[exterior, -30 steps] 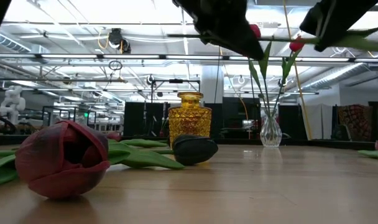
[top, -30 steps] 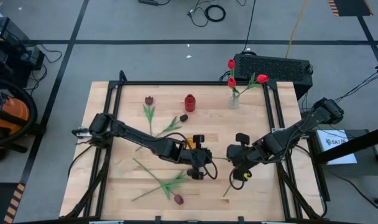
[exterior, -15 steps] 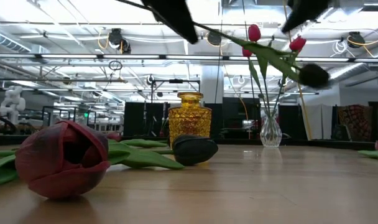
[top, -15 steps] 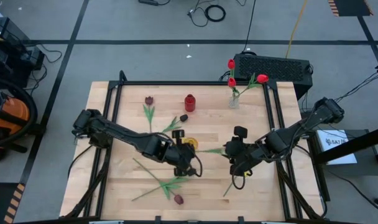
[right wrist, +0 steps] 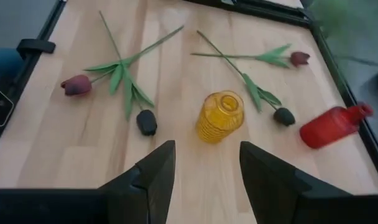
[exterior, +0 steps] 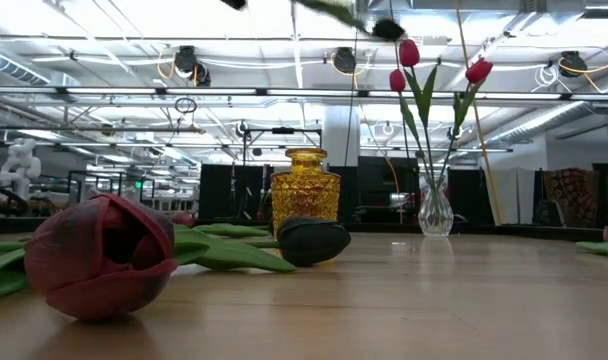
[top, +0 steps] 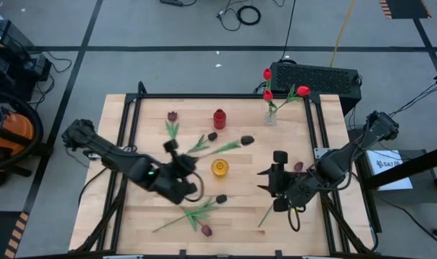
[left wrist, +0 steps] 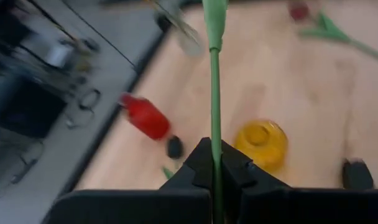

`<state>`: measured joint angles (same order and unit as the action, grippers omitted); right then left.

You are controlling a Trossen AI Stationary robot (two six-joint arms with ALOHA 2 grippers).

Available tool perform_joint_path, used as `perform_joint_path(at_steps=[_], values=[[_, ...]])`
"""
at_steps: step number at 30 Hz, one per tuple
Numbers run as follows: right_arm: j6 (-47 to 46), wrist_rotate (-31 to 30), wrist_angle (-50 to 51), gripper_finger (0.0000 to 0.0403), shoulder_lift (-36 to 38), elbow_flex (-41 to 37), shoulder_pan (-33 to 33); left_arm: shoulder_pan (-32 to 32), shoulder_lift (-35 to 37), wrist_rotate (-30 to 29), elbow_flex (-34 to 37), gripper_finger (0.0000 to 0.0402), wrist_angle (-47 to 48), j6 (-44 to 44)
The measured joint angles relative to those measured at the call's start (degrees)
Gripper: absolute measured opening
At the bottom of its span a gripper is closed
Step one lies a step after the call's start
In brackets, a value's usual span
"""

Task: Sort flowers into vase by color
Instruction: Put the bottom right black flower into the red vase

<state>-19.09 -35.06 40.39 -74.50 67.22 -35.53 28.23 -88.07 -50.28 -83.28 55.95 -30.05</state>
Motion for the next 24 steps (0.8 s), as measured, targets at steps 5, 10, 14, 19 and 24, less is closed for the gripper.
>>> perform_joint_path(at_steps=[5,10,14,19,24], values=[[9.7,-2.3,-17.6,0.0171,-0.1,-7.1,1.9,2.8,6.1,-15.4,5.9,0.0004,-5.3,-1.1],[18.3,0.4,-44.0,0.0171,-0.1,-14.7,6.6,2.6,10.0,-12.3,12.6,0.0003,-20.8,6.9],[20.3,5.4,-61.1,0.0171,-0.1,-18.3,10.0,2.5,10.5,-3.1,16.3,0.0003,-40.4,20.4],[21.7,10.7,-71.5,0.0171,-0.1,-20.0,11.6,2.5,9.9,6.8,18.2,0.0003,-63.3,36.0],[21.7,13.0,-74.3,0.0171,-0.5,-20.2,11.6,1.6,8.2,16.1,23.2,0.0003,-88.1,47.4]])
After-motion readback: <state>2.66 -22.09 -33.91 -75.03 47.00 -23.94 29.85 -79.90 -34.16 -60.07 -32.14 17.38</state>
